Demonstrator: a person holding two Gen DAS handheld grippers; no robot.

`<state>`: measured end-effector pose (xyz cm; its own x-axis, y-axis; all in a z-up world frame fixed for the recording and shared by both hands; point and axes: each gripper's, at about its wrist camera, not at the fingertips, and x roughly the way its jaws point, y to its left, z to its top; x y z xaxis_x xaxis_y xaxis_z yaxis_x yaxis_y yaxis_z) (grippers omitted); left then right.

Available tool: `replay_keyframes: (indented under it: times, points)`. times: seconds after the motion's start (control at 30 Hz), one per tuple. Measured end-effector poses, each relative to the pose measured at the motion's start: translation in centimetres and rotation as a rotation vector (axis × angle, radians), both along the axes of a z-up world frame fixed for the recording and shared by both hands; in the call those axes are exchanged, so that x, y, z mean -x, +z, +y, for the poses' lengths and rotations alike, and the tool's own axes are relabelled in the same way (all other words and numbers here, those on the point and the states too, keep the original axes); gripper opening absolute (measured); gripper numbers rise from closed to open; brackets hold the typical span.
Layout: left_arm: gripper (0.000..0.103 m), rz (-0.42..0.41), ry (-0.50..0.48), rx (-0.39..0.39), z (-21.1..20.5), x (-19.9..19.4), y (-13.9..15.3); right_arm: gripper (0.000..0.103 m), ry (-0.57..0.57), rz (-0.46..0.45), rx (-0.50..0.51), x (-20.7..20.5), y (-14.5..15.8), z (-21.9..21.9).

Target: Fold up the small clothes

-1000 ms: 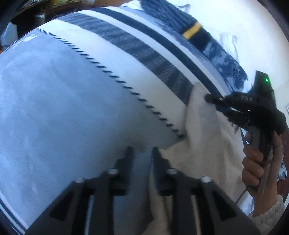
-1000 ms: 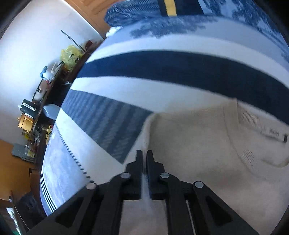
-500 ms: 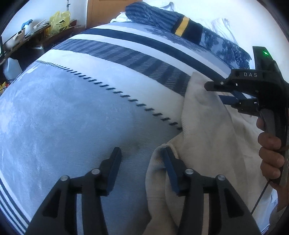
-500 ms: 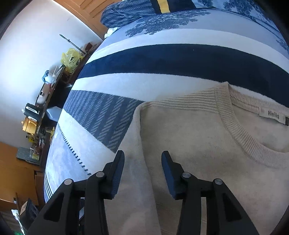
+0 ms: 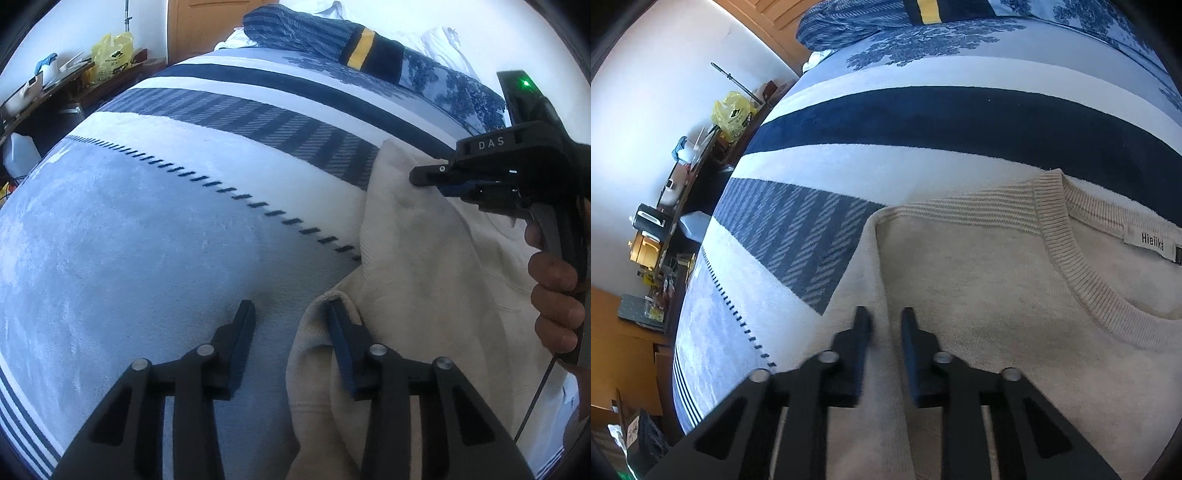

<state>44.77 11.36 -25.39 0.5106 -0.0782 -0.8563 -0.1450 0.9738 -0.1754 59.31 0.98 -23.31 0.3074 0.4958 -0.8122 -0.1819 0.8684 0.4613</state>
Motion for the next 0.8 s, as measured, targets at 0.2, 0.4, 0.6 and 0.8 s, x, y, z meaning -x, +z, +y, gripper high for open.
replay_keyframes:
  times: [0.2,0.4,0.6,0.8]
  points:
    - [0.032,0.005,-0.006,-0.004,-0.4,0.0,0.0,0.017,-0.014,0.019,-0.011,-0.4,-0.4,-0.4]
    - [0.002,-0.003,0.020,0.048,1.0,0.7,1.1,0.008,-0.066,-0.023,-0.018,0.0,0.5,-1.6]
    - [0.002,0.027,0.043,0.108,2.1,0.5,0.3,0.002,-0.051,-0.024,-0.027,0.0,0.2,-1.7]
    - [0.002,0.021,0.046,0.119,2.1,0.6,0.3,0.047,-0.026,-0.032,-0.026,0.1,0.7,-0.7]
